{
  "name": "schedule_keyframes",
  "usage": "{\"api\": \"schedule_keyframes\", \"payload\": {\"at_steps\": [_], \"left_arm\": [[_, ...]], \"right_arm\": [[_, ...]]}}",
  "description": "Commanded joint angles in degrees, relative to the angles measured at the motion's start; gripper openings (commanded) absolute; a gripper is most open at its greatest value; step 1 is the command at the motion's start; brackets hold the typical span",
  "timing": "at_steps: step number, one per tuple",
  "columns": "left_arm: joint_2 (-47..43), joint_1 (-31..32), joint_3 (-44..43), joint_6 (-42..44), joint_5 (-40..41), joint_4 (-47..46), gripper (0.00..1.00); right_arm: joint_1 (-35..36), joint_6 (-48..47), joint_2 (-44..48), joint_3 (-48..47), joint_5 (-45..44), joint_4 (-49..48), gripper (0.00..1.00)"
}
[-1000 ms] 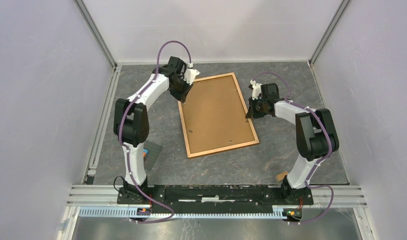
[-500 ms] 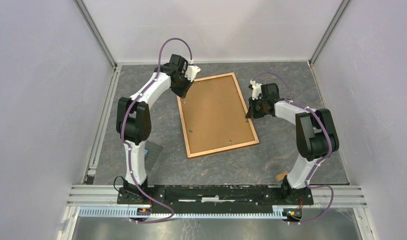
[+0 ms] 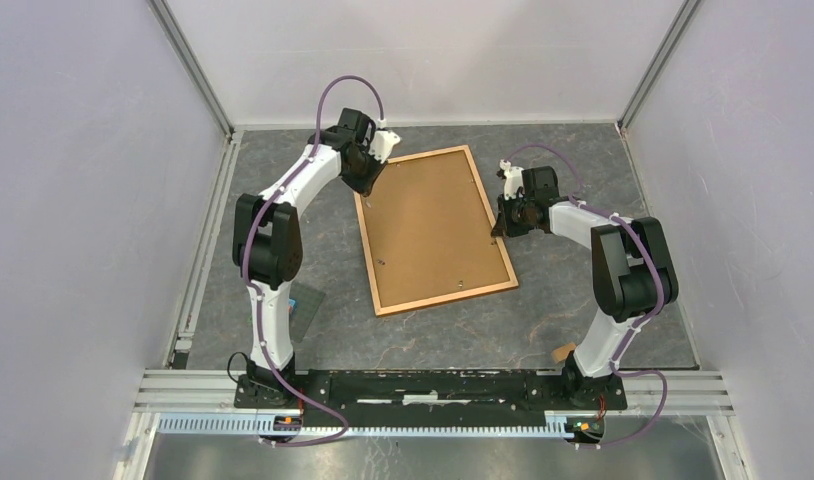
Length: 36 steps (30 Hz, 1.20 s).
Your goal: Take the photo out of the frame
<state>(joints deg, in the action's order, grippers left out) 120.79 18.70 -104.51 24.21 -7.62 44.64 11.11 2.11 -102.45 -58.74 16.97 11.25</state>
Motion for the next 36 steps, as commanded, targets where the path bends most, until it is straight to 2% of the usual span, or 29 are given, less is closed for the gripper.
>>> {"api": "schedule_keyframes", "payload": {"at_steps": [1, 9, 13, 18, 23, 26, 36], "left_arm": [[-2.3, 0.4, 1.2, -3.3, -4.1, -3.7, 0.02], [-4.3, 0.4, 8.4, -12.6, -3.8, -11.5, 0.02], [-5.5, 0.4, 11.7, -17.6, -6.7, -16.0, 0.02], [-4.9, 0.5, 10.9, -23.3, -11.1, -17.9, 0.02], [-5.2, 0.3, 9.1, -23.4, -11.7, -17.5, 0.02], [-7.1, -0.3, 8.8, -21.7, -13.0, -16.7, 0.02], [-12.9, -3.0, 9.8, -13.9, -10.9, -11.8, 0.02]], "right_arm": [[0.4, -3.7, -2.4, 2.6, 1.2, 5.9, 0.00], [0.5, -3.7, -2.2, 2.8, 0.9, 6.0, 0.00], [0.5, -3.7, -2.4, 2.7, 0.9, 6.1, 0.00], [0.4, -3.6, -2.5, 2.8, 0.8, 5.9, 0.00], [0.5, -5.2, -2.7, 2.1, 0.8, 6.9, 0.00], [0.4, -9.9, -3.3, 0.4, 1.0, 9.9, 0.00], [0.2, -36.3, -4.3, -5.3, -1.4, 20.4, 0.00]]}}
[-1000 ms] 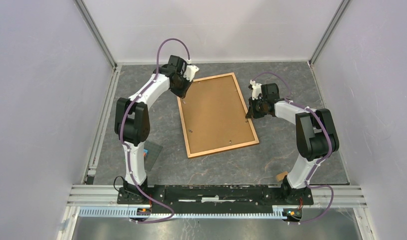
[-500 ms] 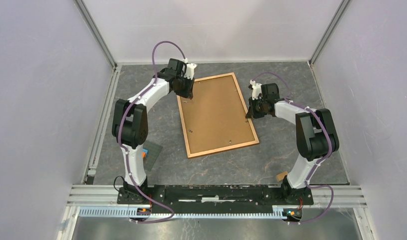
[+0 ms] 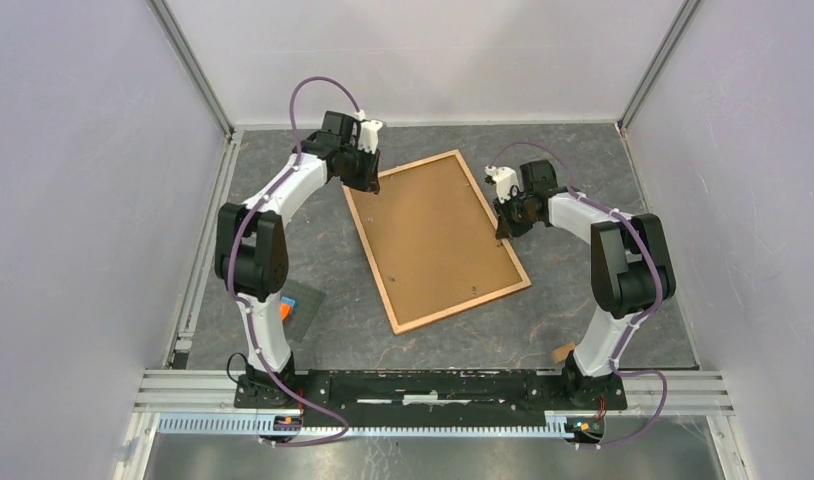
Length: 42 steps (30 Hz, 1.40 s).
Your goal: Take the photo out of the frame
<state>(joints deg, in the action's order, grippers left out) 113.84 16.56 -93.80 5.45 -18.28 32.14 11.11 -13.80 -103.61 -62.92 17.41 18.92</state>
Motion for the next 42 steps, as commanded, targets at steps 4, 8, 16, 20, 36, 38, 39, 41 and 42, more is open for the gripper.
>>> {"api": "schedule_keyframes", "payload": {"at_steps": [4, 8, 16, 20, 36, 38, 39, 41, 42], "left_arm": [[-7.7, -0.8, 0.1, 5.9, -0.5, 1.5, 0.02], [-8.5, -0.8, 0.7, 6.8, -1.4, 2.1, 0.02], [-8.7, 1.1, 0.2, 20.0, -0.3, 12.9, 0.02], [-9.4, 1.6, 1.5, 23.5, 1.2, 13.9, 0.02], [-4.3, 7.3, -0.4, 28.3, 14.3, 8.3, 0.02], [-3.6, 7.3, -0.6, 28.5, 14.3, 8.4, 0.02], [-3.4, 7.4, -0.7, 28.5, 14.2, 8.5, 0.02], [-2.8, 7.4, -0.8, 28.6, 14.3, 8.5, 0.02], [-2.6, 7.4, -0.9, 28.6, 14.5, 8.4, 0.02]], "right_arm": [[-0.4, -30.2, -5.4, -5.8, -0.7, 16.5, 0.00], [-0.5, -34.1, -9.7, -14.4, 0.3, 18.6, 0.00], [-0.3, -31.8, -21.3, -33.4, 3.4, 23.4, 0.00], [-0.4, -32.1, -21.2, -33.4, 4.3, 22.9, 0.21], [-0.3, -25.6, -21.3, -34.3, 6.8, 22.4, 0.50], [-0.4, -25.4, -21.3, -34.2, 6.5, 22.1, 0.50], [-0.3, -25.3, -21.3, -34.2, 6.3, 22.0, 0.50], [-0.3, -25.0, -21.5, -34.2, 5.9, 21.7, 0.50], [-0.4, -24.9, -21.6, -34.2, 5.6, 21.6, 0.50]]}}
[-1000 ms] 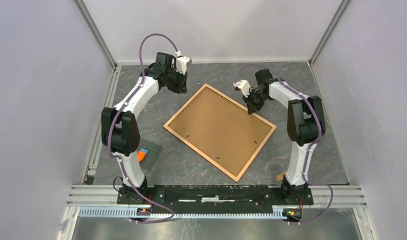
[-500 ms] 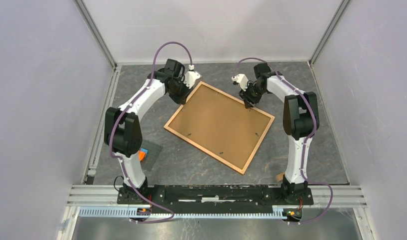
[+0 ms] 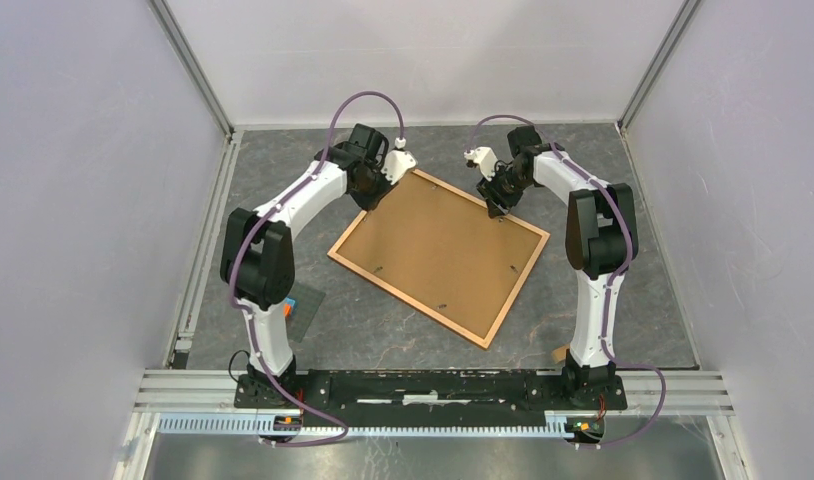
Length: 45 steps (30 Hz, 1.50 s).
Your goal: Take the photo out of the frame
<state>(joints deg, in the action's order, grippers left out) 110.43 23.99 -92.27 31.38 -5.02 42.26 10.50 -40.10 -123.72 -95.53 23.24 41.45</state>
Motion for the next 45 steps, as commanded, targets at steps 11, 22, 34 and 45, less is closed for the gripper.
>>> {"api": "schedule_keyframes", "payload": {"at_steps": [11, 22, 34, 45], "left_arm": [[1.4, -0.1, -0.1, 5.0, 4.8, -2.5, 0.02], [-0.5, 0.0, 1.5, 9.0, 4.9, 2.2, 0.02], [-1.8, 0.9, 2.0, 12.7, 0.8, 10.3, 0.02], [-2.8, 0.7, 0.3, 6.1, 2.1, 3.7, 0.02]], "right_arm": [[0.2, 2.1, -3.1, -1.0, -2.6, -1.7, 0.42], [0.2, 4.0, -4.3, -0.7, -5.0, -2.3, 0.06], [0.2, 6.5, -4.8, -0.2, -5.8, -3.4, 0.00], [0.3, 6.8, -3.7, 2.0, -4.9, -4.0, 0.00]]}}
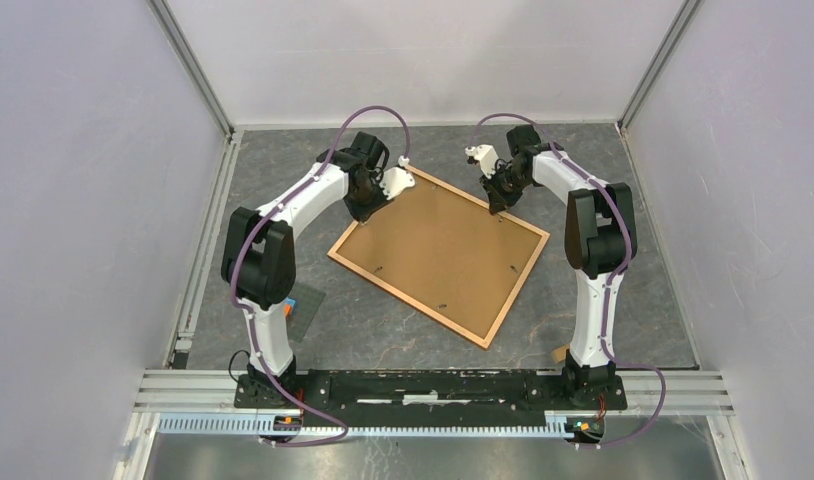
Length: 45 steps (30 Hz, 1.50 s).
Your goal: Take the photo out of the frame
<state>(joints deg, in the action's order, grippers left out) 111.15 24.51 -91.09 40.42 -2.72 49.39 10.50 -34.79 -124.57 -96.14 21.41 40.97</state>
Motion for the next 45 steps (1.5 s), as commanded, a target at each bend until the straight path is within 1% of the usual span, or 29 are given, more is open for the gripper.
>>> {"api": "schedule_keyframes", "payload": {"at_steps": [1, 5, 13, 28, 34, 45], "left_arm": [[-4.1, 0.1, -0.6, -3.0, -0.5, -4.2, 0.02], [-4.9, 0.1, -0.6, -3.7, -0.7, -6.1, 0.02], [-2.8, 0.2, -0.8, -3.3, -0.4, -5.9, 0.02], [-1.8, 0.3, 4.0, -2.6, 1.0, -8.4, 0.02], [-2.2, 0.6, 5.2, -1.4, 2.3, -9.4, 0.02], [-2.7, 1.9, 6.2, -0.4, 2.3, -11.1, 0.02]], "right_arm": [[0.2, 1.5, -2.8, 2.9, -3.0, -3.6, 0.00], [0.3, 1.5, -2.8, 2.9, -3.2, -3.8, 0.00], [0.2, 1.8, -2.9, 2.8, -3.2, -3.8, 0.00], [0.2, 2.3, -2.9, 3.0, -3.1, -3.8, 0.00], [0.2, 2.4, -2.9, 3.0, -3.0, -3.7, 0.00], [0.2, 2.5, -2.8, 3.1, -2.9, -3.6, 0.00]]}}
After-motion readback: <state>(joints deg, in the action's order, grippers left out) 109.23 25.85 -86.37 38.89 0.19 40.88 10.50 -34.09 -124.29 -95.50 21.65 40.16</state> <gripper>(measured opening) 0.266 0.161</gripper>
